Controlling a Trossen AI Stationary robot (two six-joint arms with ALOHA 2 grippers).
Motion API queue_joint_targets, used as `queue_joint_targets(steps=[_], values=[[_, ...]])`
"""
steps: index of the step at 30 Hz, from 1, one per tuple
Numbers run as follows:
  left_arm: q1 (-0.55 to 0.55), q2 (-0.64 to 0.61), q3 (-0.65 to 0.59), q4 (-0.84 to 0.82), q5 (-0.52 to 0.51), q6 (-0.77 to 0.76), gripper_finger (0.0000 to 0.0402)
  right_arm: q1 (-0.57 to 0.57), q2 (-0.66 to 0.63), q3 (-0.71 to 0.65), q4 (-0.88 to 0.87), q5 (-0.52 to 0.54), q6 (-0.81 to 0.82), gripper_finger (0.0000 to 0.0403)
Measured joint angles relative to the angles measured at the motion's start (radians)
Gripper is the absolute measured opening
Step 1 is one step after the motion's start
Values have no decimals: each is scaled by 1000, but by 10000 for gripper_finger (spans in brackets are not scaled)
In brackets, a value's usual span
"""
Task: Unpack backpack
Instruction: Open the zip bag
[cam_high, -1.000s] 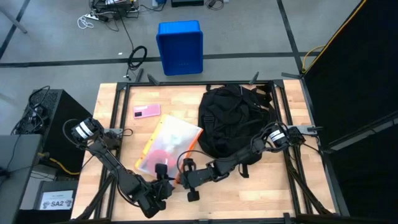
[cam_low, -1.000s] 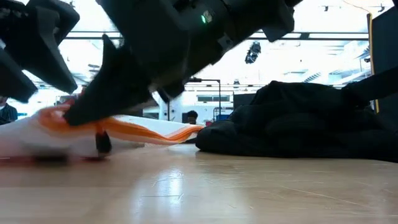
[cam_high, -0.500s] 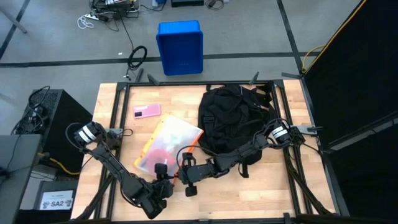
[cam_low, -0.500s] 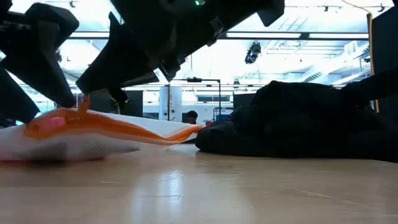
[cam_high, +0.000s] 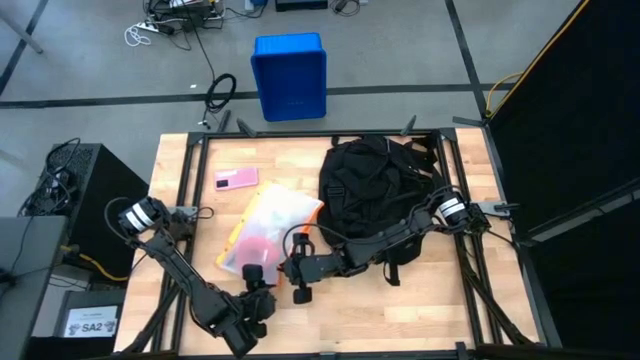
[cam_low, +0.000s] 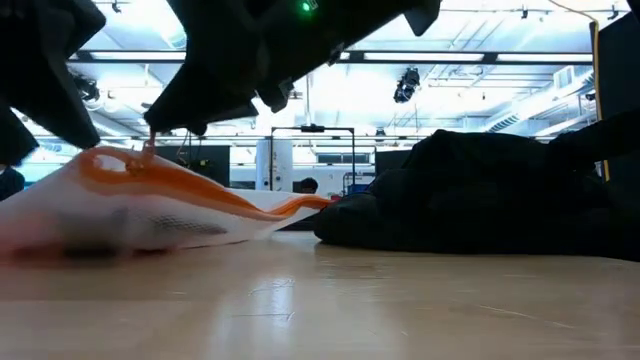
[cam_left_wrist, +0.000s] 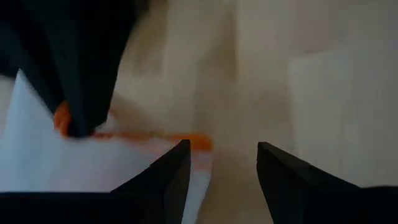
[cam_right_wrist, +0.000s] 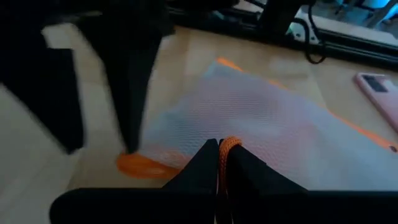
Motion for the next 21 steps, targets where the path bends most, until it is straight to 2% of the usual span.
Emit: queue_joint_targets(steps=[4, 14, 21], values=[[0, 0, 0, -64, -7, -77, 156, -5, -11, 0, 16, 0, -24, 0], [36, 66, 0, -66, -16, -91, 156, -19, -16, 0, 29, -12, -44, 0], [92, 86, 0, -110, -126, -149, 156, -13, -16, 0, 35, -34, -44, 0]])
